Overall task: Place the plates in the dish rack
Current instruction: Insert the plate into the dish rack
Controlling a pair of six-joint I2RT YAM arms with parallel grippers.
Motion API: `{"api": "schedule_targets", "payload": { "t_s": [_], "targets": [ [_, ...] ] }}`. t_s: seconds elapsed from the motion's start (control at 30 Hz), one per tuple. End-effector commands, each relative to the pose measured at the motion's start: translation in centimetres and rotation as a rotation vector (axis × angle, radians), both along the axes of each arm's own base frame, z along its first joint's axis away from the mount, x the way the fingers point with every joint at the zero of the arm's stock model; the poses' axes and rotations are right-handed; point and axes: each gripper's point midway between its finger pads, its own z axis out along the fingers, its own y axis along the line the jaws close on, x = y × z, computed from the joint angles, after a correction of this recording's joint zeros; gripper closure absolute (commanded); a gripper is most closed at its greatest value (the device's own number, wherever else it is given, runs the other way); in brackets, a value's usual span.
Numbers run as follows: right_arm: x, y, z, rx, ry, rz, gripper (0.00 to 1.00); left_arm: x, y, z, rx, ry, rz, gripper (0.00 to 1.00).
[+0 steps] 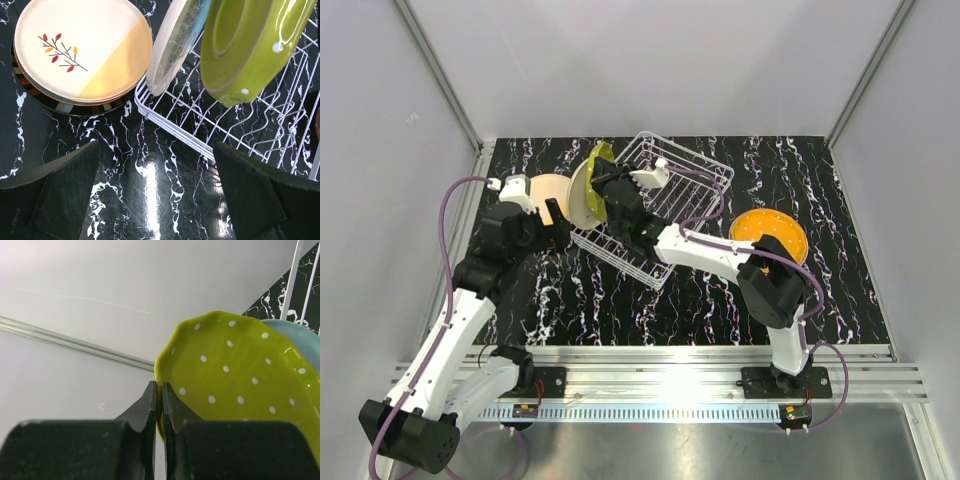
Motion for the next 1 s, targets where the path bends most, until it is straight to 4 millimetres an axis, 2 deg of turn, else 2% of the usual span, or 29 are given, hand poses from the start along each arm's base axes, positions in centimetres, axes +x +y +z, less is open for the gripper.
{"api": "schedule_targets", "payload": {
  "t_s": [0.0, 0.33, 0.73, 0.97],
  "targets": [
    [-1.6, -2.4, 8.4, 0.331, -0.151, -0.099, 1.0, 0.6, 0.1, 0.4, -0.002, -0.026, 0.024, 0.01],
    [-2.9, -1.5, 8.8, 0.425, -0.182, -0.149, 1.0, 0.6, 0.1, 0.1, 0.005, -0.017, 0.024, 0.01],
    [-3.1, -1.8, 6.7, 0.543, -0.197, -0.168, 1.0, 0.5, 0.0, -0.3, 0.021, -0.009, 0.027, 0.01],
    [-3.3, -1.4, 5.7, 0.556, -0.175, -0.151, 1.0, 0.5, 0.2, -0.1, 0.024, -0.014, 0.04, 0.01]
  ]
}}
